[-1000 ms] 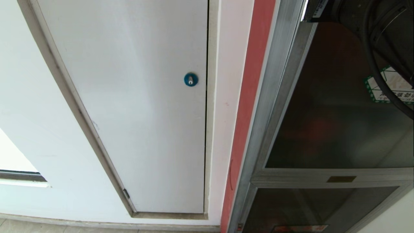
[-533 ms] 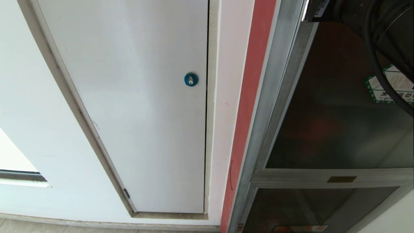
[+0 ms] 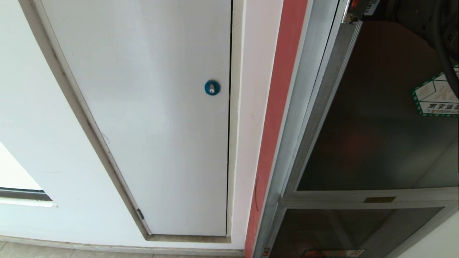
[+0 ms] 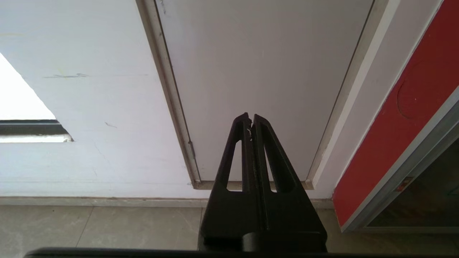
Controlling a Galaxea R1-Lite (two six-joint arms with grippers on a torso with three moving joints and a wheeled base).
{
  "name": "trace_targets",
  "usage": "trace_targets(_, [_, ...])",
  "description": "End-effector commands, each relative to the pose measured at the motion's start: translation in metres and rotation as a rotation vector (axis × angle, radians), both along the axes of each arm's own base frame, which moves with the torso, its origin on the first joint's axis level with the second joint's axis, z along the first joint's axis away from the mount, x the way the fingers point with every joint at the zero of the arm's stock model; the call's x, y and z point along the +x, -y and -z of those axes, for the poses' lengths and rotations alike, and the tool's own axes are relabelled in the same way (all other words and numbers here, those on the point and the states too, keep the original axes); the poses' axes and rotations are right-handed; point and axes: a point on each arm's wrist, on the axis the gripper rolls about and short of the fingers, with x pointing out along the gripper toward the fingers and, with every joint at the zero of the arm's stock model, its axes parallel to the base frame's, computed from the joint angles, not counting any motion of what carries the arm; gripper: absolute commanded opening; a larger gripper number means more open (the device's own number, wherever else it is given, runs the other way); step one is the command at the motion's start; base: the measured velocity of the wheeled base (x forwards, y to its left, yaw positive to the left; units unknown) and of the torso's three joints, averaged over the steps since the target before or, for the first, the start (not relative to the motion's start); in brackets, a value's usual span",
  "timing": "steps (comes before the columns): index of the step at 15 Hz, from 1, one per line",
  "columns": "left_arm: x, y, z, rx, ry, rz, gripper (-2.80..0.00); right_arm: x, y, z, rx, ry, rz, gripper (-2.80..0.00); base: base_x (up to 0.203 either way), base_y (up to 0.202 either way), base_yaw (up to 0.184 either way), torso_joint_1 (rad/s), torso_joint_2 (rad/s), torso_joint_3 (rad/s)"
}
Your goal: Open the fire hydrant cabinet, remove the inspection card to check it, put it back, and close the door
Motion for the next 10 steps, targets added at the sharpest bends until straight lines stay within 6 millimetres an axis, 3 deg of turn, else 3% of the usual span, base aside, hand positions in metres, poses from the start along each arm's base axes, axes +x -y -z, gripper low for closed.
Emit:
trace_targets(1, [0.0, 0.0, 0.0, 0.0, -0.002, 0.0, -2.8, -0.011, 0.006, -0.006, 0.023, 0.02, -0.005, -2.8, 0.0, 0.0, 0.0, 0.0, 0.0, 0.0])
trace_targets(10, [0.0, 0.0, 0.0, 0.0, -0.002, 0.0, -2.8, -0.03, 0.01, -0.006, 0.026, 0.003, -0.029, -2.8, 0.0, 0.0, 0.0, 0.0, 0.0, 0.0])
